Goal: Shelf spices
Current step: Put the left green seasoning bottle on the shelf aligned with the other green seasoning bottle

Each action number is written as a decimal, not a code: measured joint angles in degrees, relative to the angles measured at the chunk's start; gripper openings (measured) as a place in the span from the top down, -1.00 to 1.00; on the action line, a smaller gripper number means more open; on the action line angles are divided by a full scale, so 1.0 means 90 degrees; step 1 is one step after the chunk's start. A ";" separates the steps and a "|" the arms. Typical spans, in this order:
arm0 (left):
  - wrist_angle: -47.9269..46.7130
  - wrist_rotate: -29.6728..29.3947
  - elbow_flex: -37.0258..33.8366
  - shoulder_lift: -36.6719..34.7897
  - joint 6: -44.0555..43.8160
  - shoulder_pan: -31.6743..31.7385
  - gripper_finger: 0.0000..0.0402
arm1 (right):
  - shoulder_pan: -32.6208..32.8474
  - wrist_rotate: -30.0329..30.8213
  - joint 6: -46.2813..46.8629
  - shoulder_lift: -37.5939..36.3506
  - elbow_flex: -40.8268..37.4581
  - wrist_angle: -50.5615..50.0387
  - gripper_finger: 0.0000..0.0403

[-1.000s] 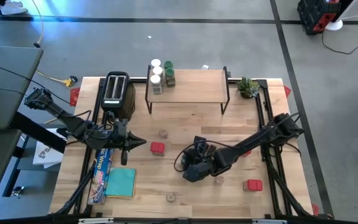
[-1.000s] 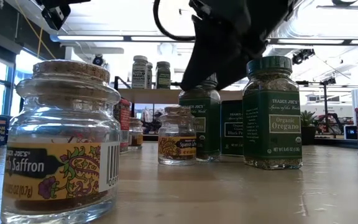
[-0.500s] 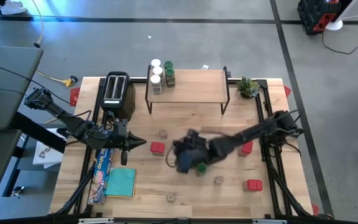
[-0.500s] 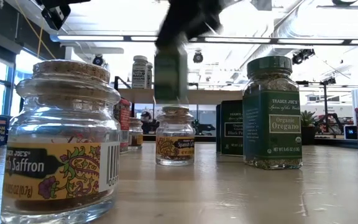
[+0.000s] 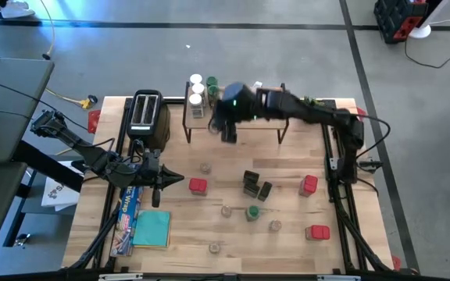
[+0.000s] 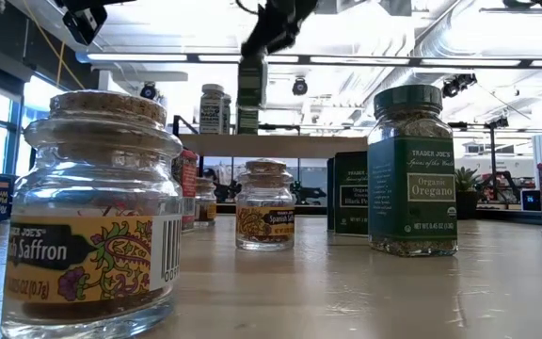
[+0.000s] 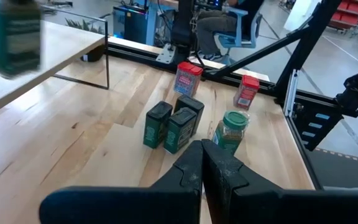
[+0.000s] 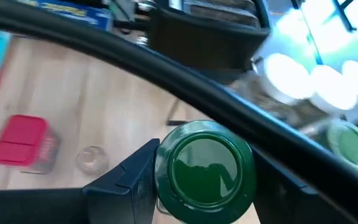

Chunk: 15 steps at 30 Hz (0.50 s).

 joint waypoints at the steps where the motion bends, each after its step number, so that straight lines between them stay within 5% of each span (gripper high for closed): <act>1: -0.0002 0.0000 0.0000 0.0000 0.0000 0.0001 1.00 | -0.0162 -0.0189 -0.0018 0.0031 0.0000 0.0062 0.06; 7: -0.0009 -0.0001 0.0000 0.0000 0.0002 0.0000 1.00 | -0.0690 -0.0879 -0.0050 0.0236 0.0000 0.0363 0.06; 15: 0.0008 0.0000 0.0000 0.0000 0.0003 0.0002 1.00 | -0.0852 -0.0817 -0.0037 0.0490 -0.0003 0.0517 -0.05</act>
